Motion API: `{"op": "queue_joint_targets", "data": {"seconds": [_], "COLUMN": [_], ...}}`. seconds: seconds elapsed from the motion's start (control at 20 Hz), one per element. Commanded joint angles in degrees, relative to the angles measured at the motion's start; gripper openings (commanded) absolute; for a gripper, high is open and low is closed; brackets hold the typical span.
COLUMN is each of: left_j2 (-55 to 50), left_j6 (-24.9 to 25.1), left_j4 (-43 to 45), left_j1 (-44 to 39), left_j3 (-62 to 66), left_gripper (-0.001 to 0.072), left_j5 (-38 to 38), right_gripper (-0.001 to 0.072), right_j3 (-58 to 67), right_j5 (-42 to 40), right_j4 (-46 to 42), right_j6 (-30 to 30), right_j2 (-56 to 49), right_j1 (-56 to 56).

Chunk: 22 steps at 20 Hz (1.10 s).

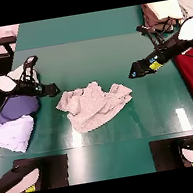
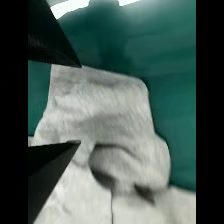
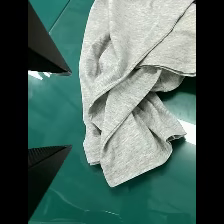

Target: Fold the shirts.

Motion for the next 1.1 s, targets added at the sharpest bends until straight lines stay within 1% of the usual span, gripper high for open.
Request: {"op": "queue_joint_targets", "data": {"seconds": [0.0, 0.2, 0.25, 0.3, 0.35, 0.4, 0.45, 0.55, 0.65, 0.7, 0.8, 0.85, 0.9, 1.05], "left_j2": [-8.57, -13.00, -13.38, -13.53, -13.53, -13.53, -13.51, -13.35, -11.80, -10.64, -8.66, -8.09, -7.80, -7.76], "left_j6": [4.42, 5.27, 5.29, 6.12, 7.23, 7.89, 7.93, 7.74, 7.74, 7.74, 7.74, 7.72, 7.72, 7.72], "left_j4": [-5.35, -10.34, -10.40, -10.29, -10.29, -10.27, -10.29, -8.63, -6.97, -6.45, -6.45, -6.45, -6.45, -6.45], "left_j1": [3.58, 2.25, 1.44, 0.50, -0.50, -1.01, -0.98, -0.35, 0.07, 0.07, 0.07, 0.07, 0.07, 0.07], "left_j3": [0.31, 0.31, 0.31, 0.22, 0.07, 0.09, 0.22, 2.08, 4.55, 5.60, 7.39, 7.89, 8.04, 8.04], "left_gripper": [0.0539, 0.0537, 0.0409, 0.0310, 0.0227, 0.0114, 0.0021, 0.0020, 0.0020, 0.0020, 0.0020, 0.0020, 0.0020, 0.0020], "left_j5": [-4.00, -2.03, -1.84, -1.75, -1.62, -1.53, -1.44, -3.37, -4.94, -4.96, -4.85, -4.90, -4.90, -5.29], "right_gripper": [0.0506, 0.0506, 0.0506, 0.0506, 0.0506, 0.0506, 0.0506, 0.0506, 0.0506, 0.0505, 0.0501, 0.0484, 0.0442, 0.0437], "right_j3": [-0.02, -0.26, -1.18, -2.84, -5.07, -7.72, -10.29, -15.41, -20.20, -22.29, -26.43, -28.02, -29.40, -30.12], "right_j5": [-0.35, 0.17, 0.24, 0.44, 0.37, 0.22, -0.46, -2.27, -4.24, -6.01, -12.31, -15.45, -18.25, -20.46], "right_j4": [-0.04, -0.11, -0.13, -0.11, -0.04, -0.04, 0.09, 1.66, 6.21, 8.07, 11.10, 12.61, 14.08, 16.02], "right_j6": [0.00, 0.00, 0.00, 0.02, 0.04, 0.04, 0.07, 0.04, 0.00, 0.00, 0.02, 0.04, 0.11, 0.55], "right_j2": [0.28, 0.31, 0.35, 0.35, 0.35, 0.31, 0.31, 0.31, 0.31, 0.28, 0.28, 0.26, 0.15, -3.30], "right_j1": [0.57, -1.42, -2.40, -3.54, -4.46, -5.40, -6.23, -7.06, -6.47, -5.62, -2.78, -1.66, -0.79, -0.09]}}
